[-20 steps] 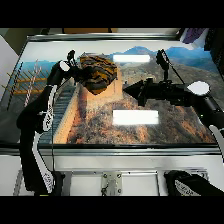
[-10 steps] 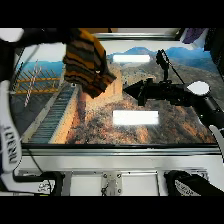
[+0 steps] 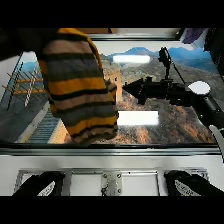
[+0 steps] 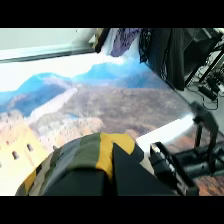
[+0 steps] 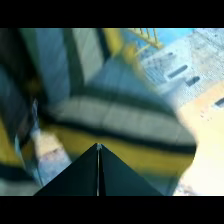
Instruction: Fold the clothes and pants, and hang the long-sleeved shirts on hangers.
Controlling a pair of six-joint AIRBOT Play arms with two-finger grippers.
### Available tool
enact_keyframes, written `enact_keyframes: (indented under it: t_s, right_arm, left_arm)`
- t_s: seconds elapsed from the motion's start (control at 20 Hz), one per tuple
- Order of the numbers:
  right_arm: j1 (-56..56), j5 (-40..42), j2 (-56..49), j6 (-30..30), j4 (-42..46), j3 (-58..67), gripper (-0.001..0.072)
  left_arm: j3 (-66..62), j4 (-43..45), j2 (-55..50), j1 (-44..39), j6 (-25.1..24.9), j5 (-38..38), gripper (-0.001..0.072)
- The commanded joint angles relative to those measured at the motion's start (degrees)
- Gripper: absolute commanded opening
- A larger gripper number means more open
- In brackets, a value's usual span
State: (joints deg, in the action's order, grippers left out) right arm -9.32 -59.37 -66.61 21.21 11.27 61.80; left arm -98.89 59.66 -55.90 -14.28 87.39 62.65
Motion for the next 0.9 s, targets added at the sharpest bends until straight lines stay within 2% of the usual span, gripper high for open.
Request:
enact_keyframes:
  t_s: [0.0,0.15,0.2,0.3,0.4,0.5,0.55,0.6,0.65,0.7,0.75,0.8,0.85]
  right_arm:
    - [0.0,-1.9,0.0,0.1,-6.6,0.0,0.0021]
    - [0.5,-2.5,0.2,-0.1,-4.3,0.0,0.0018]
    - [1.2,0.0,0.4,3.3,-0.4,0.0,0.0017]
    - [3.1,7.0,1.7,14.7,13.4,0.0,0.0018]
    - [4.2,11.5,3.5,27.5,28.7,0.0,0.0017]
    - [4.2,13.1,4.9,37.9,43.1,0.0,0.0017]
    - [4.2,12.8,5.7,42.2,50.2,0.0,0.0017]
    - [4.2,12.5,6.3,46.4,56.1,0.0,0.0017]
    - [4.2,12.0,7.0,50.1,60.8,0.0,0.0018]
    - [4.2,11.1,7.5,51.8,62.8,0.0,0.0029]
    - [4.2,9.2,7.6,51.9,62.2,0.0,0.0037]
    - [4.2,6.1,7.6,51.9,60.9,0.0,0.0218]
    - [4.2,2.6,7.3,51.9,59.1,-0.2,0.0543]
  left_arm:
    - [11.3,1.4,5.2,-0.5,2.7,0.2,0.0013]
    - [23.0,1.4,5.2,-0.5,5.2,-0.3,0.0013]
    - [26.7,1.4,4.1,-0.5,6.0,-0.6,0.0013]
    - [33.5,1.4,0.0,-0.5,6.1,-4.4,0.0013]
    - [36.9,2.2,-6.1,-0.2,6.6,-15.1,0.0013]
    - [34.6,2.1,-13.6,2.3,7.2,-24.7,0.0013]
    - [31.1,1.8,-17.6,4.1,7.2,-25.8,0.0014]
    - [27.4,1.8,-20.7,6.0,7.1,-25.0,0.0121]
    - [23.5,1.8,-23.1,8.2,7.1,-22.9,0.051]
    - [19.3,1.8,-25.3,10.4,7.2,-18.8,0.0685]
    - [16.5,1.8,-26.4,12.5,7.1,-14.2,0.067]
    - [15.2,1.9,-26.6,14.4,7.1,-10.3,0.067]
    - [15.3,2.5,-26.3,16.1,6.3,-6.2,0.0669]
